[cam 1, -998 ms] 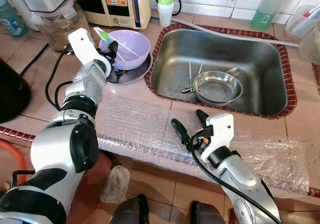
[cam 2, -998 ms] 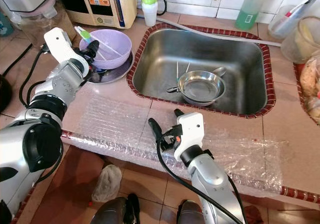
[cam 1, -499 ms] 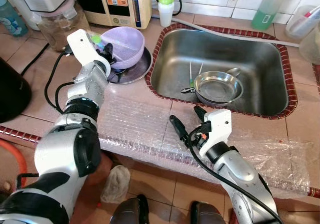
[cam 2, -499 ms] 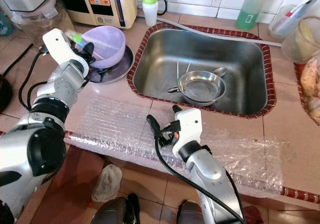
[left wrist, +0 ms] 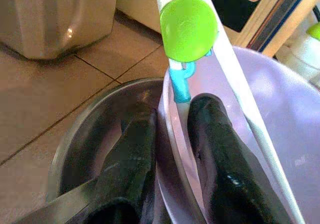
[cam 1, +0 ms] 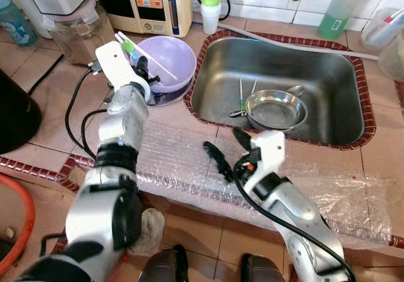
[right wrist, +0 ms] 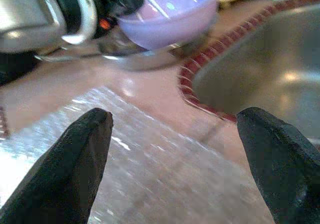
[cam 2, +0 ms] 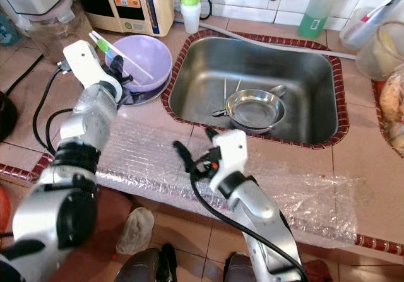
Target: Kitchen organization
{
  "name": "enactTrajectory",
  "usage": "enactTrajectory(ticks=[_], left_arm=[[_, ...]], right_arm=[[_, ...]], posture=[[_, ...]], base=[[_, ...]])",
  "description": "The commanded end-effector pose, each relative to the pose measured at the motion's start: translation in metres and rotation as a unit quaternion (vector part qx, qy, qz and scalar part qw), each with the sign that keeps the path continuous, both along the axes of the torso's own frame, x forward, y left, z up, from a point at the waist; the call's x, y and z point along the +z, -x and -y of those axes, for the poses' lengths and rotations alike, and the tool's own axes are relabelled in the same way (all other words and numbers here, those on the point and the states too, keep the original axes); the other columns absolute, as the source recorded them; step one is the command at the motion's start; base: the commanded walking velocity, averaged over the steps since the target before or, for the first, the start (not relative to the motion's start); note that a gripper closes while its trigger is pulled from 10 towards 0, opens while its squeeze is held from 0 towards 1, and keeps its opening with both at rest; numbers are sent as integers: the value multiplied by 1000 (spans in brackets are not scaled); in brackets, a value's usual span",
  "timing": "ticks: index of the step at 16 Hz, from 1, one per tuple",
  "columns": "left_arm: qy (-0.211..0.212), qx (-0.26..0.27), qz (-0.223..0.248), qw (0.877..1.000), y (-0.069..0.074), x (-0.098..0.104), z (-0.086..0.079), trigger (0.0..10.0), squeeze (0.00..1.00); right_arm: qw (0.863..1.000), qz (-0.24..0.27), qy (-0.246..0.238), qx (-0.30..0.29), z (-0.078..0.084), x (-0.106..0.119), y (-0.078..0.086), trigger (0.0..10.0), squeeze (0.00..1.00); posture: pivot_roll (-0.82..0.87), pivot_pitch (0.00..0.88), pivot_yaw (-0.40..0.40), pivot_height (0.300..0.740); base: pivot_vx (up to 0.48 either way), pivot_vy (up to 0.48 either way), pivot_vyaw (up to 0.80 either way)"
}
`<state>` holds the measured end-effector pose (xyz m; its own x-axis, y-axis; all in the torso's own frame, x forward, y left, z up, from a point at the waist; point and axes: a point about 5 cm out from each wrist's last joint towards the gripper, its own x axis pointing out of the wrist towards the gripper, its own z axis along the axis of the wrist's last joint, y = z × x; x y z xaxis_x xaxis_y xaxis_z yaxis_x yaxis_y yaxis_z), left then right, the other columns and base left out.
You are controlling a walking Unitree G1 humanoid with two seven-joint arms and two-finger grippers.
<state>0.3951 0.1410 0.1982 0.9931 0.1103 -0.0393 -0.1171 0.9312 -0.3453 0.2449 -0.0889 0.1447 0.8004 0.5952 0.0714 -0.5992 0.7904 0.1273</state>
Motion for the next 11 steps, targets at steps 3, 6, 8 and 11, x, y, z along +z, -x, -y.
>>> enactTrajectory(ticks=[3,6,8,11], left_arm=[[-13,10,-30,999,8,-16,-2,8235,0],[-24,-6,-13,1000,11,-14,1,10000,0],[-28,-6,-13,1000,15,-14,1,10000,0],[-44,-9,-4,999,23,-11,2,10000,1000]], right_arm=[[1000,-1,1,4,1,-1,-4,10000,0],[1000,0,1,6,-1,-2,-5,10000,0],[1000,0,0,7,-2,-2,-7,10000,0],[1000,2,0,8,-2,-1,-8,10000,0]], posture=[[-81,148,77,740],[-72,138,77,740],[-70,131,78,740],[-72,127,82,740]], base=[[0,0,0],[0,0,0],[0,0,0],[0,0,0]])
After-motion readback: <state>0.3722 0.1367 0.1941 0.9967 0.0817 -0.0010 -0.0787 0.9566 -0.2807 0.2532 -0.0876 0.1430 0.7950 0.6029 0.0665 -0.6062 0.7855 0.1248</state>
